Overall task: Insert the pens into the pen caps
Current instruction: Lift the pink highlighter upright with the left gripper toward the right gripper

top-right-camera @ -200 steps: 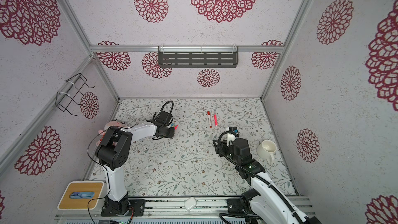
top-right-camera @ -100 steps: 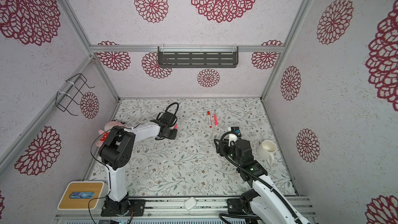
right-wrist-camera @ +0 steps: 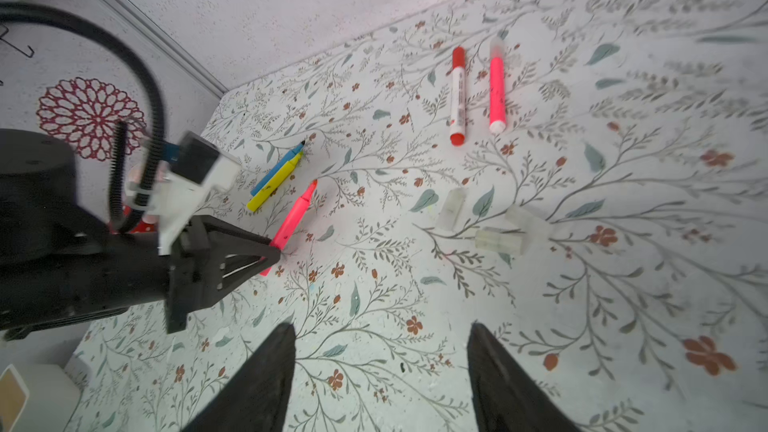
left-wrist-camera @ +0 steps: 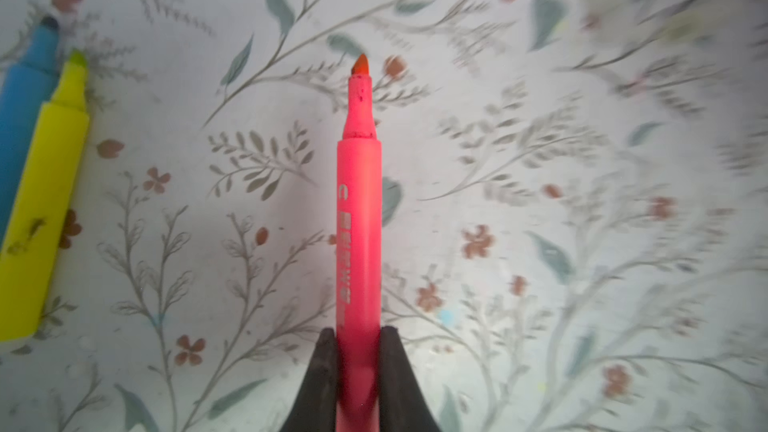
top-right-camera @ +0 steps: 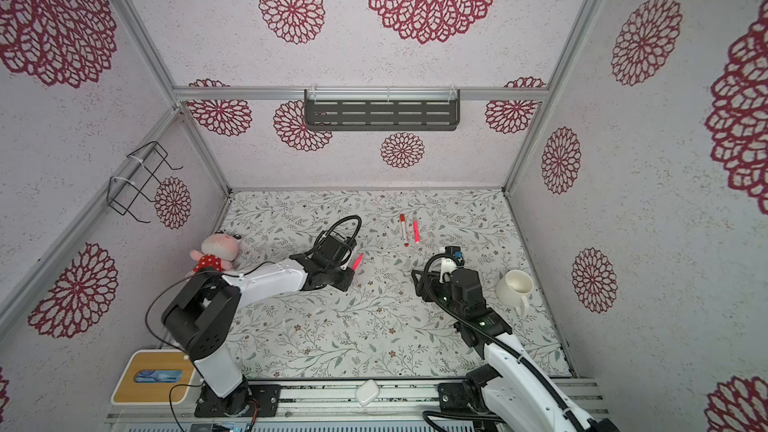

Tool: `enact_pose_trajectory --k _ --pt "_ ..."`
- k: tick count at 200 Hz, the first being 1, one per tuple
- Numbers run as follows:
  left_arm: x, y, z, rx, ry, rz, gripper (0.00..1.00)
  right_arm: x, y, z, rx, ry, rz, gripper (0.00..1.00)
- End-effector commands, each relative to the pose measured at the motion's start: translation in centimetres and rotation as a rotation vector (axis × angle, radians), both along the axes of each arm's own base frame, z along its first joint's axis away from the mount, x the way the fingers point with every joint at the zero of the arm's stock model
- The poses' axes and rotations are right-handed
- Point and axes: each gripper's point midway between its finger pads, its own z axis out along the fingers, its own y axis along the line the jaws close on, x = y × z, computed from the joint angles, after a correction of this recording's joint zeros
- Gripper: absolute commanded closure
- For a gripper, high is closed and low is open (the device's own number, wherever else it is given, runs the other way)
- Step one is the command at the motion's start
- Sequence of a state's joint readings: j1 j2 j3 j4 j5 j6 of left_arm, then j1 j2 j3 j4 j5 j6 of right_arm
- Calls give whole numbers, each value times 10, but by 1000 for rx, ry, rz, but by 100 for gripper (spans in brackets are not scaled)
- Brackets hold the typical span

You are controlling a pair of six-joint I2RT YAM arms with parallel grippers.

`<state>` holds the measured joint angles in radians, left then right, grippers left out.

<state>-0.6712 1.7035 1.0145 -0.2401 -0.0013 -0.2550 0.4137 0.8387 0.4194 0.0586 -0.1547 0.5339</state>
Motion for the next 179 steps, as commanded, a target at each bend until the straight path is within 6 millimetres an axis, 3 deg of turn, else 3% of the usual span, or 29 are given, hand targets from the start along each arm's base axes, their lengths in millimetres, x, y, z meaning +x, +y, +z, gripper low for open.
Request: enact_pose_trajectory --k 1,20,43,95,141,179 --pt "2 -33 58 -261 -117 -67 97 1 28 11 133 8 108 32" --pt "-14 -44 70 -320 -128 -97 97 2 46 17 222 9 182 32" --pt "-32 -54 70 -330 -123 -117 97 3 60 33 302 -20 240 31" --pt "-63 -73 86 -378 -148 -139 97 4 88 49 339 -45 310 35" --pt "-79 -75 100 -380 -177 -137 97 4 120 47 364 -32 353 42" --pt "-86 -70 96 -371 -178 -141 97 9 130 57 430 -61 354 56"
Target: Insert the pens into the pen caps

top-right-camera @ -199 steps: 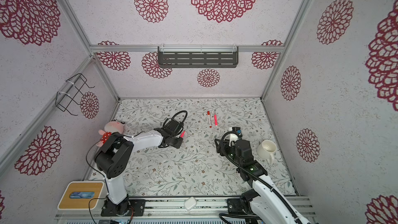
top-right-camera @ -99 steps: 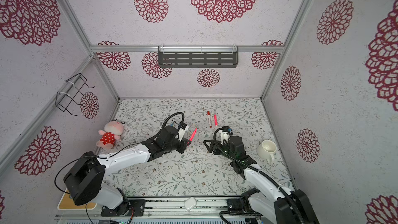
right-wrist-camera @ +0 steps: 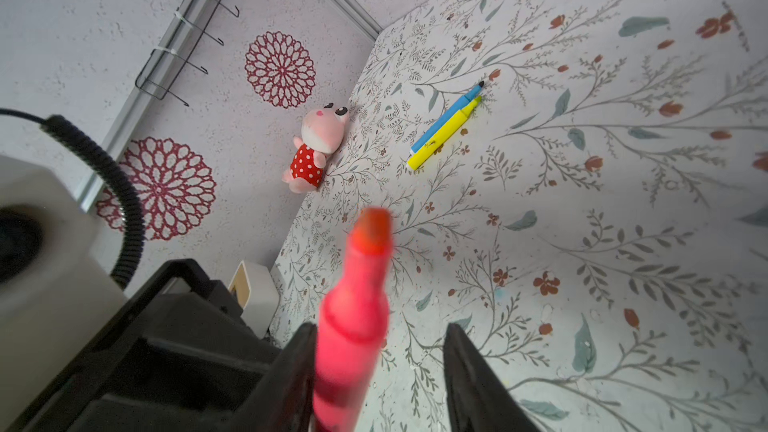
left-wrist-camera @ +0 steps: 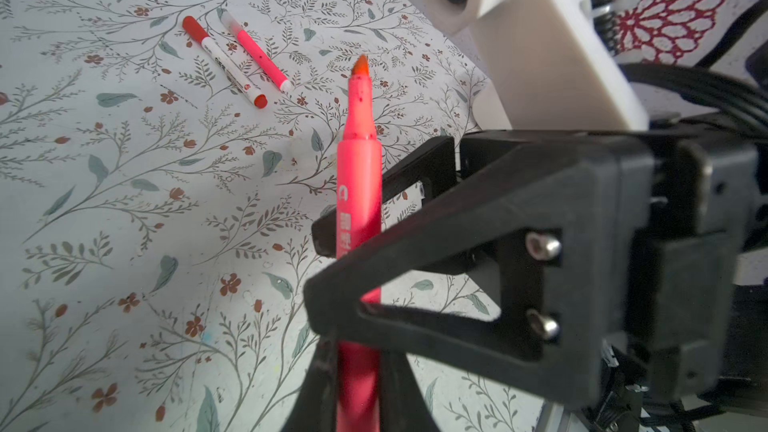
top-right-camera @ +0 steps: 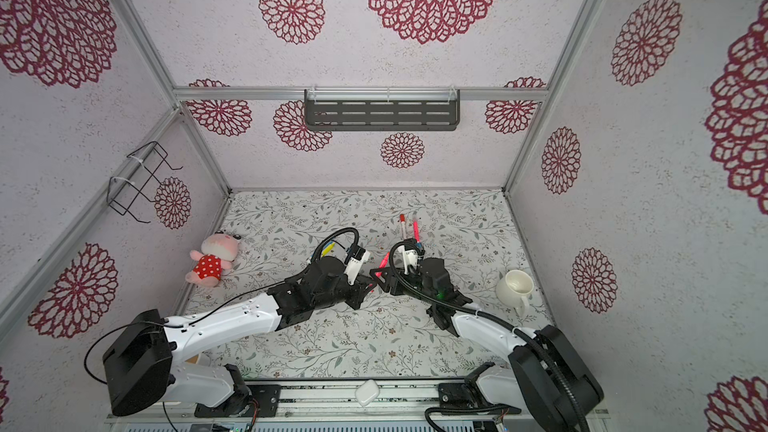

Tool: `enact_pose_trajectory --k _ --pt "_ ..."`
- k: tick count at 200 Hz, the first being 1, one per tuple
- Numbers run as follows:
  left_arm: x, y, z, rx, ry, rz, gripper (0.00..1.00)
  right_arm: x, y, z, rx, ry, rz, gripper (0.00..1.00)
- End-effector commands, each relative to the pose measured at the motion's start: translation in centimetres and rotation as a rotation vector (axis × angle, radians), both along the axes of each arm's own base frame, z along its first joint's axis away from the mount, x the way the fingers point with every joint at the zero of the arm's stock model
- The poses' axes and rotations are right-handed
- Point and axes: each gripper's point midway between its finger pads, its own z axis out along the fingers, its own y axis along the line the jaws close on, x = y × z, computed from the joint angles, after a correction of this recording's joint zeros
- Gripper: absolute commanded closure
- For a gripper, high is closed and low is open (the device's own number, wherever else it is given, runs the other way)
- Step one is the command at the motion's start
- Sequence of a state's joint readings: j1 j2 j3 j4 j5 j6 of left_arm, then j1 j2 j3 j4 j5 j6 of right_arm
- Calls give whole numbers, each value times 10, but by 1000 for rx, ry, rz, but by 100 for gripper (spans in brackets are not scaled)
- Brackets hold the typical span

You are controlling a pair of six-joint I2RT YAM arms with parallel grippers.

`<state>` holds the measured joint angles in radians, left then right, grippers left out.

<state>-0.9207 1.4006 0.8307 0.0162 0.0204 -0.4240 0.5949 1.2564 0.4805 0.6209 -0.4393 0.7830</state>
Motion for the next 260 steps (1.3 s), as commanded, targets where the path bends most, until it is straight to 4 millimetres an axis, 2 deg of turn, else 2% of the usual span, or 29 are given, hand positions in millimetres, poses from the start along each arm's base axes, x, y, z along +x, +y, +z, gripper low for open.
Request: enact_pose_trajectory --k 1,28,55,76,85,90,99,105,114,121,171,213,241,260 --pt "-3 2 2 -7 -16 8 97 10 7 36 98 -85 -22 56" --pt "-2 3 -6 20 -20 3 98 12 8 29 81 -70 -32 61" --pt "4 2 -10 34 -34 9 98 13 10 20 67 -46 -31 87" --pt "9 -1 -14 23 -23 0 96 14 10 14 53 -44 -32 99" --pt "11 -2 -14 13 -14 -1 89 15 10 13 42 -48 -37 100" --pt "13 -3 -14 9 -7 -1 82 15 9 13 35 -52 -39 100" --pt "15 -4 -16 -7 13 -6 62 16 8 14 16 -60 -41 100" --pt "16 -5 -17 -23 27 -17 55 16 8 14 4 -66 -39 100" --pt "18 -7 -17 -47 48 -31 49 17 8 16 -13 -80 -35 100" --pt "20 -7 -19 -59 66 -37 48 16 7 16 -27 -87 -33 100" --pt "31 -11 -24 -96 119 -62 57 13 7 16 -37 -108 -16 100" --pt "35 -14 -23 -128 129 -76 59 10 9 19 3 -112 -5 100" --pt "35 -14 -26 -131 134 -77 73 10 11 20 36 -103 0 100" --pt "35 -11 -27 -137 134 -68 88 10 11 19 57 -97 -3 100"
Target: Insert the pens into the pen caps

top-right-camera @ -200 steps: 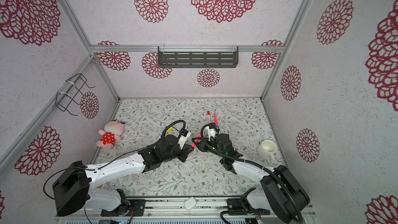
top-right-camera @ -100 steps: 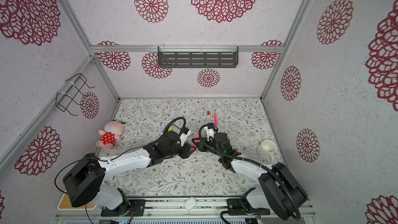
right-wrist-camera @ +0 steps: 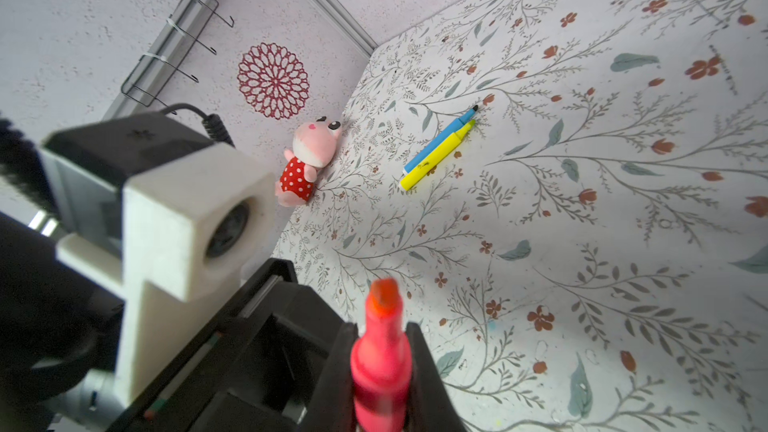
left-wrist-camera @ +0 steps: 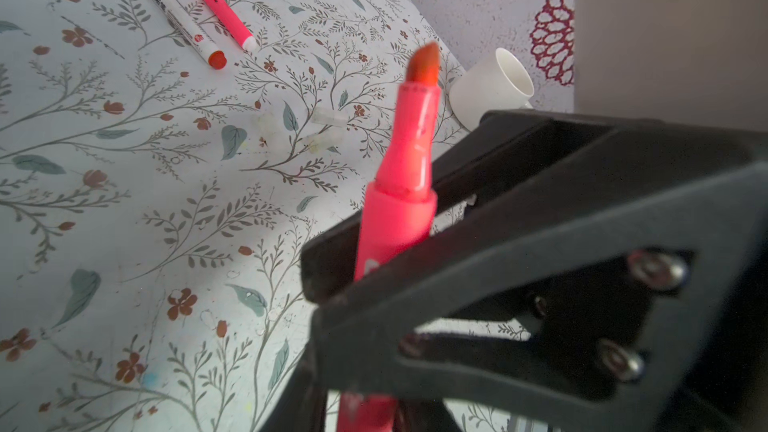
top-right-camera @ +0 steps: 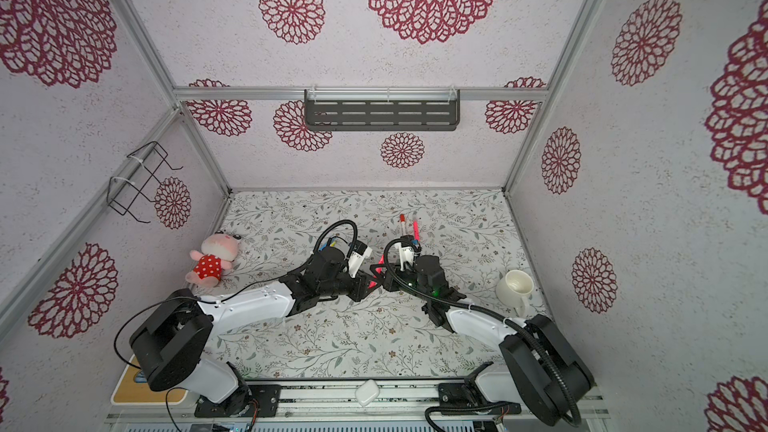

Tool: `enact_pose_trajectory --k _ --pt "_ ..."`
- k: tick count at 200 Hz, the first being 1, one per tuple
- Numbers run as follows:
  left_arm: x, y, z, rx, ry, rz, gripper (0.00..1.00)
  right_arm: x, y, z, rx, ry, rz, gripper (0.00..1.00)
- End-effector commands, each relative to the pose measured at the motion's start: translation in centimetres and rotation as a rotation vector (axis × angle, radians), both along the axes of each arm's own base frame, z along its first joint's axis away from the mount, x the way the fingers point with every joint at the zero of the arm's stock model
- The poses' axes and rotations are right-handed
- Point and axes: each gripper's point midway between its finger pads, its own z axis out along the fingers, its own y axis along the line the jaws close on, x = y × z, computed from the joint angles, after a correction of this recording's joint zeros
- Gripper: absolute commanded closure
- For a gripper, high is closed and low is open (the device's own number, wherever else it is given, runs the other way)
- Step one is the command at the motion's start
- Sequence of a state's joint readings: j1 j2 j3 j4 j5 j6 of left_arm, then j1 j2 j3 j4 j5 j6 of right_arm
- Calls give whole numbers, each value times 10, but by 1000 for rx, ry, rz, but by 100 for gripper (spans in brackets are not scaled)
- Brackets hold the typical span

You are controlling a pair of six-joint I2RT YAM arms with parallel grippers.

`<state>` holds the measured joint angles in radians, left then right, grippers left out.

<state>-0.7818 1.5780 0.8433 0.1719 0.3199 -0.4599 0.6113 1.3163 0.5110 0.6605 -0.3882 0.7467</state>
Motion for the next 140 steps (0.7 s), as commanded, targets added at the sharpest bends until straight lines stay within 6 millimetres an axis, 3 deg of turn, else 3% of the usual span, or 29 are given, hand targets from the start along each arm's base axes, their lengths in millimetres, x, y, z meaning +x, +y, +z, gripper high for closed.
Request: enact_pose_trajectory --k 1,21,31,46,57,71,113,140 --pt "11 2 5 -23 -15 33 88 -3 5 19 80 -52 23 100" --pt "14 10 5 -22 -20 63 100 -2 3 18 81 -50 10 100" --pt "15 16 5 -17 -28 85 100 -2 1 18 78 -50 2 97" --pt "20 26 2 3 -30 123 100 -2 -3 18 67 -53 -16 76" --pt "22 32 -2 25 -22 145 100 -1 -8 19 51 -58 -45 55" --pt "24 41 -6 48 -20 173 100 3 -21 17 -8 -54 -108 45" --pt "23 57 -22 110 13 222 100 21 -90 -5 -374 44 -369 38" --pt "17 56 -27 101 15 222 100 25 -121 -18 -542 99 -442 38"
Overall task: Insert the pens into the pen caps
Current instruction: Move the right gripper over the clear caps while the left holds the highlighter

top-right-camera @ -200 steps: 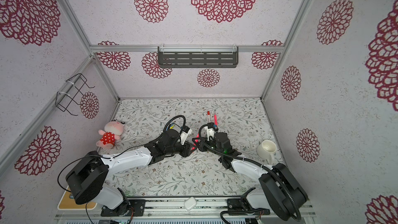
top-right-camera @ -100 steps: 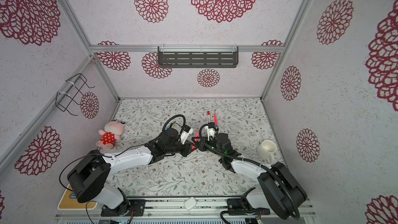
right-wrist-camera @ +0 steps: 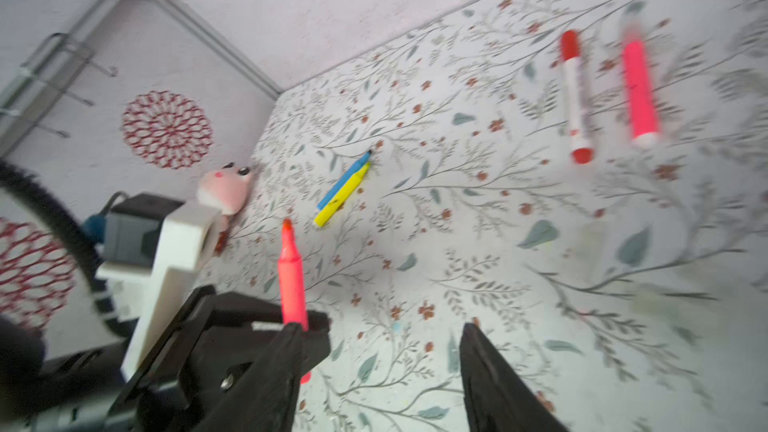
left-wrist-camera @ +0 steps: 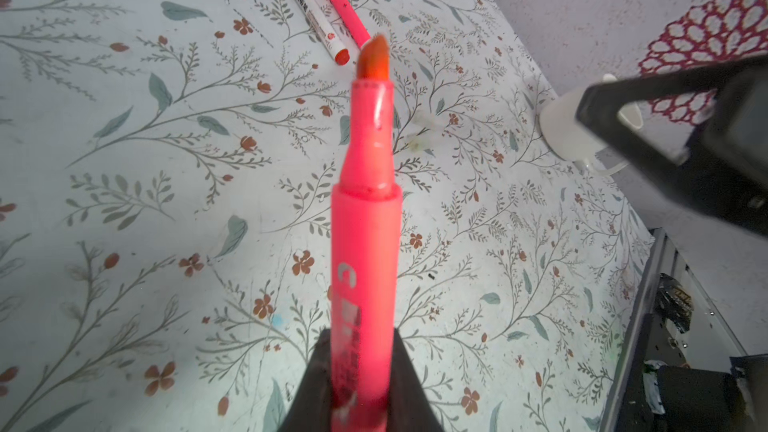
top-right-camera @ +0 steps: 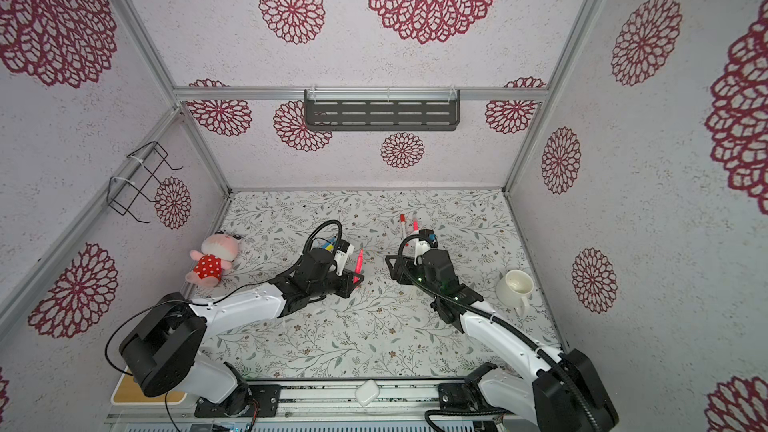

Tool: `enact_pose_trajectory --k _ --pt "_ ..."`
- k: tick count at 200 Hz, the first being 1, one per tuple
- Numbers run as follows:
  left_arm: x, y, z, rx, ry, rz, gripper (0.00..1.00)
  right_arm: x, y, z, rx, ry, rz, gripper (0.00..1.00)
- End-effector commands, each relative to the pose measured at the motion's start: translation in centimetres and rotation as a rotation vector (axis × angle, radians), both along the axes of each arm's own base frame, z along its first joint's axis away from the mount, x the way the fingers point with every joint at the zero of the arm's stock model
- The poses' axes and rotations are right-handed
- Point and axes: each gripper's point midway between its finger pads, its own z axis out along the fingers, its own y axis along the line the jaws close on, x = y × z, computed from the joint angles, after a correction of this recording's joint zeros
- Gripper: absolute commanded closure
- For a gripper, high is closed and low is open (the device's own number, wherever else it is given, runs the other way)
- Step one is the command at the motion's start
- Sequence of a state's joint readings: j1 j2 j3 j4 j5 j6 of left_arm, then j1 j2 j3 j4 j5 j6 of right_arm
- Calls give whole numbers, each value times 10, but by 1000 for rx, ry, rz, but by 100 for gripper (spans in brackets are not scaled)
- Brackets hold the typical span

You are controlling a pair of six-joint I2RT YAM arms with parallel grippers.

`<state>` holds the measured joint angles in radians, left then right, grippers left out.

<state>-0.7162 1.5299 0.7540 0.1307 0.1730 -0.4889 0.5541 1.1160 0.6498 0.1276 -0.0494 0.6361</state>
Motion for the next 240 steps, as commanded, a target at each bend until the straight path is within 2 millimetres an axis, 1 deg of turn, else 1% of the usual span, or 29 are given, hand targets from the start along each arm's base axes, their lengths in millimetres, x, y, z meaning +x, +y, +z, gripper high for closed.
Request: enact_pose_trajectory --k 1,18,44,65,82,94,118,136,161,208,240 --pt "-4 3 2 -4 -12 18 100 -2 -47 -31 -255 109 -117 38" --pt "-8 0 3 -9 -26 8 100 3 -52 -37 -289 151 -113 39" --pt "-13 -6 7 -13 -44 -14 100 13 -51 -48 -326 196 -93 45" --pt "-17 -9 8 -12 -48 -21 100 25 -44 -55 -347 225 -62 49" --pt "-20 -8 9 -13 -54 -22 100 36 -37 -64 -370 250 -35 55" --pt "-22 -8 10 -13 -56 -21 100 44 -32 -70 -385 265 -18 57" --pt "-25 -6 12 -16 -59 -17 100 60 -24 -82 -420 297 6 55" --pt "-27 -4 12 -18 -58 -12 100 71 -23 -92 -438 323 1 53" --pt "-29 0 11 -15 -60 -6 100 82 -20 -104 -427 349 4 52" --pt "-29 2 11 -11 -63 -1 100 96 -15 -121 -433 383 13 51" --pt "-29 2 10 -6 -63 1 100 100 -10 -134 -430 408 28 51"
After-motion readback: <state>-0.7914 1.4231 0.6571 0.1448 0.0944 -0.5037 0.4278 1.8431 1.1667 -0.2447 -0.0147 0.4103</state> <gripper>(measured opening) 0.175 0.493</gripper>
